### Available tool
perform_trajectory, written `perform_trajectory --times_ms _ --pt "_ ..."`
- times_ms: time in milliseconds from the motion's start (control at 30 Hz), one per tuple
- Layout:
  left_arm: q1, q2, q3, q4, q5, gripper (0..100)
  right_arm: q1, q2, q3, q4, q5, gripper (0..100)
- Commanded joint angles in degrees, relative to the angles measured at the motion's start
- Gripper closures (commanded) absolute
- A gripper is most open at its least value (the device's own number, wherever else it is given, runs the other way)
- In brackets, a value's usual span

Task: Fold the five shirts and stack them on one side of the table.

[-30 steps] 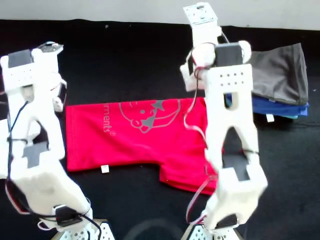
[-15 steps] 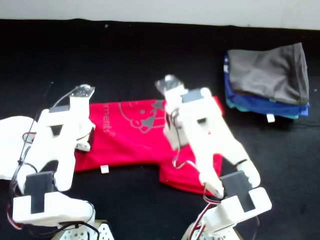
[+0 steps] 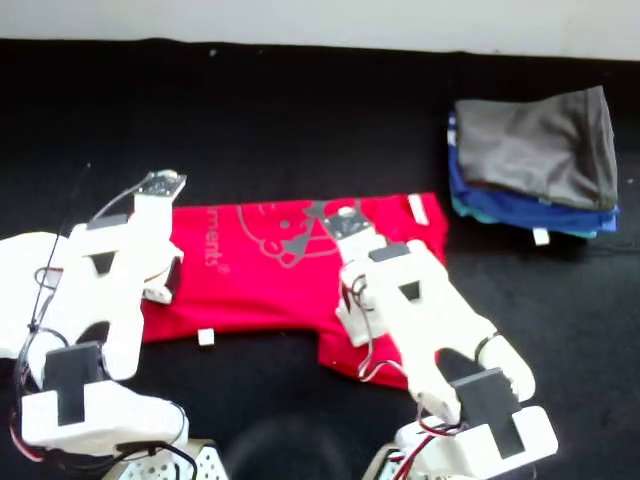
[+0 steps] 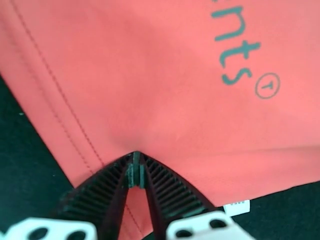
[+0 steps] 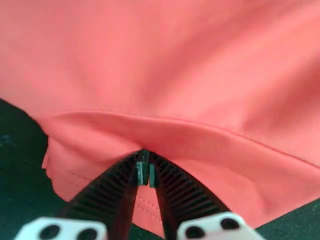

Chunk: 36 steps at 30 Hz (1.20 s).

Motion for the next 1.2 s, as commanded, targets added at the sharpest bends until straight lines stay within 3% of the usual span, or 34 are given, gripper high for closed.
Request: perform_trajectory --times_ms 0,167,300,367,500,700,933,1167 --pt "-2.3 4.7 -5.6 2.2 -1.1 99 -2.1 -5.1 2.8 -0.2 -0.3 99.2" --pt "-2.3 10.1 -11.6 7.3 -1.1 99 -4.4 -22.0 7.4 4.6 -0.1 99.2" --pt "-3.0 10.1 -11.5 6.9 -0.4 99 -4.4 -32.1 9.5 7.0 0.0 98.9" --pt "-4.4 8.9 -10.3 5.3 3.4 99 -4.4 -33.9 9.5 9.1 2.6 98.8" --pt "-5.9 4.5 -4.8 -0.4 10.0 99 -4.3 -32.3 9.4 14.4 12.2 90.0" --pt "-5.8 -3.2 4.2 -8.1 10.5 99 -4.5 -27.7 9.5 17.0 22.1 69.4" --pt "-5.8 -4.7 6.0 -9.8 10.5 99 -5.1 -22.0 9.5 16.5 24.1 68.4" --pt "-5.8 -4.7 6.0 -9.8 10.5 99 -13.2 -18.9 11.8 14.8 23.7 68.4"
